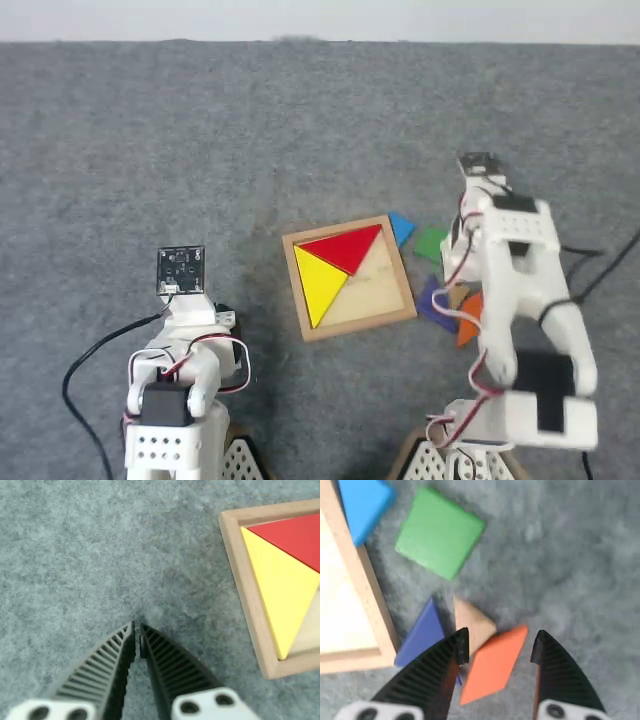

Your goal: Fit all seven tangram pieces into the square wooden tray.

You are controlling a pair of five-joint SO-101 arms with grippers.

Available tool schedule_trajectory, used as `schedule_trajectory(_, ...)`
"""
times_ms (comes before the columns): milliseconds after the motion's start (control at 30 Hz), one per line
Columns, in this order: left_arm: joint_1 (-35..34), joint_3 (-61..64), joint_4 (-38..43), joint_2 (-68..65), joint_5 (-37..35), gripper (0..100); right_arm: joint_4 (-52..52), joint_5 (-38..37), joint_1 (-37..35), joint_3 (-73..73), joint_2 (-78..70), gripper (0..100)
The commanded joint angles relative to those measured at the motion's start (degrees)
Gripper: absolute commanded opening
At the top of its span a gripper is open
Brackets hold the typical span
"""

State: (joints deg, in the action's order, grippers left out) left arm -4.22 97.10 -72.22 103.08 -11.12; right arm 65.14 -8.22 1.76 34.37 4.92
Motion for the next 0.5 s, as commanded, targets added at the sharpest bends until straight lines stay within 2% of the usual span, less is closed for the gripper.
schedule_trajectory(0,-0.35,-0.66,-0.09,1.14,0.62,1,-5.14,1.05,0.66,7.91,7.87,21.4)
schedule_trajectory(67,-0.35,-0.66,-0.09,1.14,0.62,1,-6.99,1.23,0.57,10.11,8.13,21.4)
schedule_trajectory(200,-0.35,-0.66,-0.09,1.14,0.62,1,-6.99,6.33,0.66,9.76,4.44,21.5)
schedule_trajectory(467,-0.35,-0.66,-0.09,1.14,0.62,1,-4.97,6.59,1.27,1.76,-8.22,21.3)
